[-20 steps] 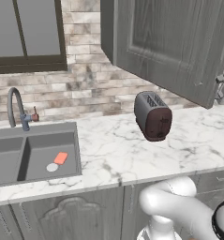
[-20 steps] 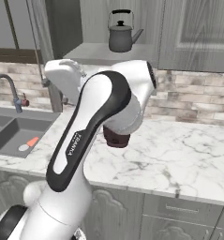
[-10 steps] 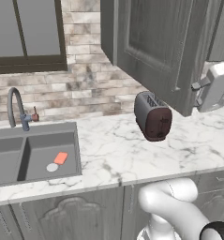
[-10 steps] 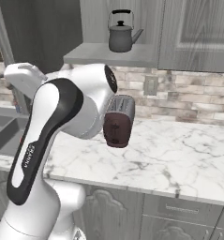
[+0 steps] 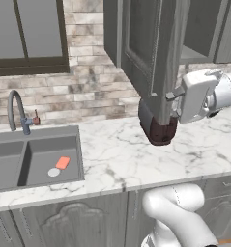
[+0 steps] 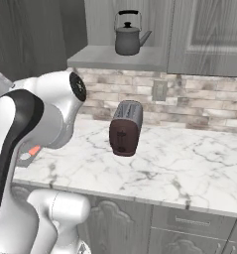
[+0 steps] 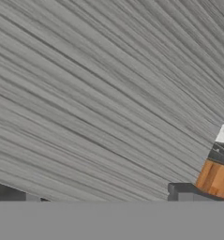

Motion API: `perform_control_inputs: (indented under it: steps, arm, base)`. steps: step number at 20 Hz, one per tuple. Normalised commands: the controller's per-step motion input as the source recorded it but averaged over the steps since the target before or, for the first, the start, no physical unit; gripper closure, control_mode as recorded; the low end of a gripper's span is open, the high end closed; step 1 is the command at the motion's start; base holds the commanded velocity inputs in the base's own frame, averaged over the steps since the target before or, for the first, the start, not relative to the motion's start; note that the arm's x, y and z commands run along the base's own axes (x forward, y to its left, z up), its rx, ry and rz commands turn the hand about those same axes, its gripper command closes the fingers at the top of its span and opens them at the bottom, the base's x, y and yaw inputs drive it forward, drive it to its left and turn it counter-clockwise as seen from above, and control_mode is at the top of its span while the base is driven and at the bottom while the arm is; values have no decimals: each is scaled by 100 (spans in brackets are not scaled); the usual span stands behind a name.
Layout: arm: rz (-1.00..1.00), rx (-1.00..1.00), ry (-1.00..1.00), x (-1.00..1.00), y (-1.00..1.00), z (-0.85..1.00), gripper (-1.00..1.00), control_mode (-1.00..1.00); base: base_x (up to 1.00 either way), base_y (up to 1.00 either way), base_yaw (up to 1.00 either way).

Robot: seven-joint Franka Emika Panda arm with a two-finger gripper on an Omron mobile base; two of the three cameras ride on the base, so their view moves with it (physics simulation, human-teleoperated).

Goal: Open the cabinet, pick the kettle from the cabinet, and place it in the sink.

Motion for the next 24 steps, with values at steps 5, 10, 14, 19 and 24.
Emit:
perform_control_inputs:
  steps: [5,10,14,19,24]
  arm:
    - [0,0,5,8,60,-13,-100,-100]
    - [0,0,5,12,12,-3,-100,-100]
    - [0,0,3,12,-12,0,-100,-100]
    - [0,0,3,5,-26,2,-100,-100]
    - [0,0,0,-2,-28,8,-100,-100]
  base:
    - [0,0,0]
    - [0,0,0]
    - [0,0,0]
    - [0,0,0]
    - [0,0,0]
